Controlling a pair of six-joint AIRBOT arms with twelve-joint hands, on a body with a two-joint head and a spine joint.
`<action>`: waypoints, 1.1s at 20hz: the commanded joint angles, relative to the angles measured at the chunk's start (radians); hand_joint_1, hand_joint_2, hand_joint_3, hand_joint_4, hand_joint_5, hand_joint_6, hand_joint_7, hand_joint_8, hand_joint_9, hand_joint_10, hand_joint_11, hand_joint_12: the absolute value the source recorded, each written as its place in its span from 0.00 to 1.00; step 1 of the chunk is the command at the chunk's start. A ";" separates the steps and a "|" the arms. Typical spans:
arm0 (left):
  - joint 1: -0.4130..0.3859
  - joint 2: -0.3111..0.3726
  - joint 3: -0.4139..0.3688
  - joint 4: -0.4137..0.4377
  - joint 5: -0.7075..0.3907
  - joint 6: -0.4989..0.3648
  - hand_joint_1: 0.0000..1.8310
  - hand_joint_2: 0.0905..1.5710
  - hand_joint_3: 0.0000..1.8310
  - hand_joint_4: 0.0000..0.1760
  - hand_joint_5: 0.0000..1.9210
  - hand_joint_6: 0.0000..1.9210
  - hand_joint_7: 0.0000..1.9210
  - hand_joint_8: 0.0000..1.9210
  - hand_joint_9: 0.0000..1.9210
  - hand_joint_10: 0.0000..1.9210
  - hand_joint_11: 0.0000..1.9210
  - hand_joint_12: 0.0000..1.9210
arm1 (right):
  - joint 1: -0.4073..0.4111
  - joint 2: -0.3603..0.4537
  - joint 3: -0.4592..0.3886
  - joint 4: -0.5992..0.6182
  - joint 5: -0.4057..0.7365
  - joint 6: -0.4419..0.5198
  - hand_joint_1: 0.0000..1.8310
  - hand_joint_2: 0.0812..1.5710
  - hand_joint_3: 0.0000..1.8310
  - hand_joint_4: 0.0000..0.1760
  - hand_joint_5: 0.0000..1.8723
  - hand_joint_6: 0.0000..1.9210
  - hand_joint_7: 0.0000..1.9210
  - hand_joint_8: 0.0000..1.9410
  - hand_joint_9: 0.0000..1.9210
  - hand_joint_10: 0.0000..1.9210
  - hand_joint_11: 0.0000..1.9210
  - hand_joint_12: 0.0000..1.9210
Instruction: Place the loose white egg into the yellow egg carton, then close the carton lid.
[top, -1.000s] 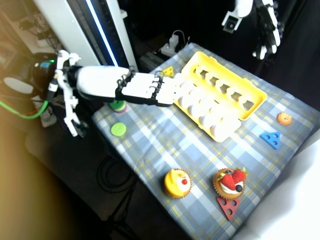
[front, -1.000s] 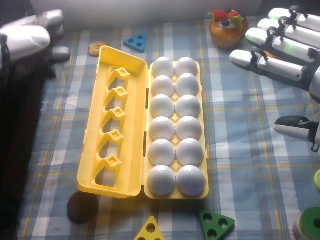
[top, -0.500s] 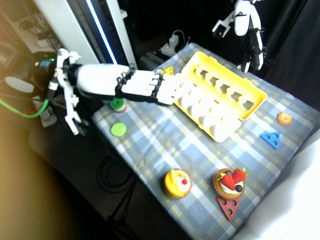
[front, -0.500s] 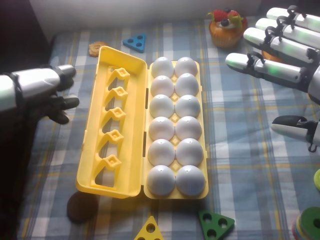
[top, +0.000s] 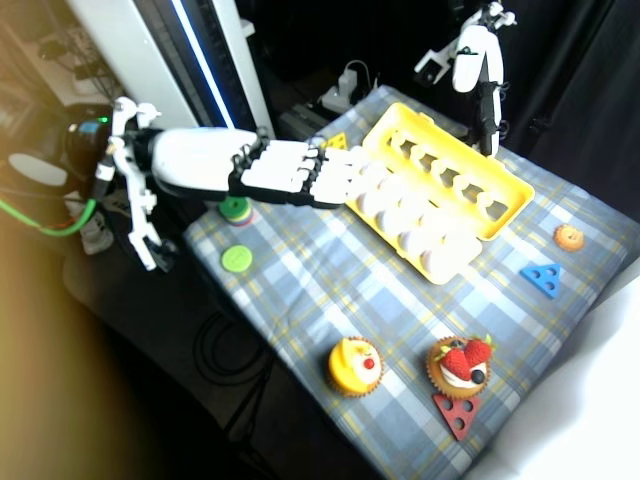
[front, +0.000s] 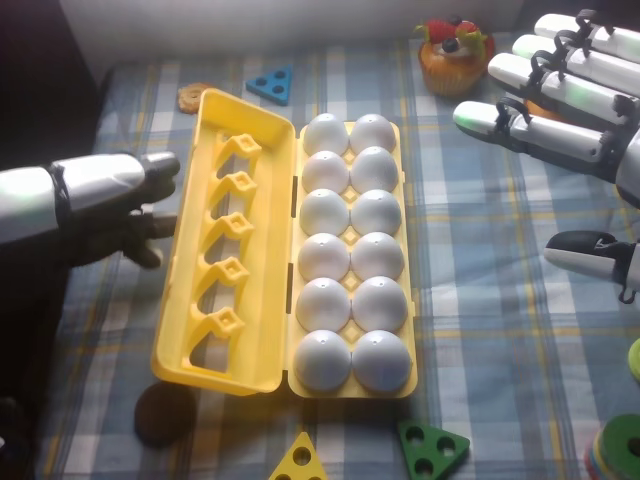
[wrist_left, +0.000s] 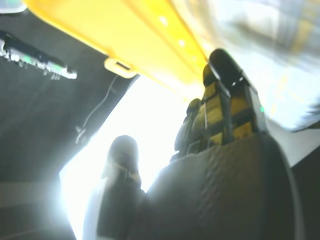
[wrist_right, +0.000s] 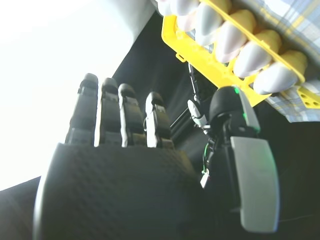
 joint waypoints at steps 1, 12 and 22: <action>-0.013 -0.002 -0.006 -0.025 -0.150 -0.013 0.00 0.79 0.00 0.21 0.00 0.00 0.00 0.00 0.20 0.03 0.05 0.68 | 0.006 0.002 0.003 -0.002 0.127 0.000 0.23 0.78 0.00 0.71 0.00 0.00 0.00 0.00 0.00 0.00 0.00 0.00; -0.202 0.003 -0.026 0.181 -0.123 -0.027 0.00 0.82 0.00 0.33 0.00 0.00 0.00 0.00 0.17 0.00 0.04 0.70 | -0.003 0.009 0.002 0.009 0.131 0.001 0.24 0.78 0.00 0.82 0.00 0.00 0.00 0.00 0.00 0.00 0.00 0.00; -0.502 -0.180 0.112 0.717 0.144 -0.362 0.00 0.87 0.01 0.13 0.00 0.00 0.00 0.00 0.17 0.02 0.02 0.87 | -0.026 0.015 0.002 0.020 0.151 0.006 0.23 0.77 0.00 0.71 0.00 0.00 0.00 0.00 0.00 0.00 0.00 0.00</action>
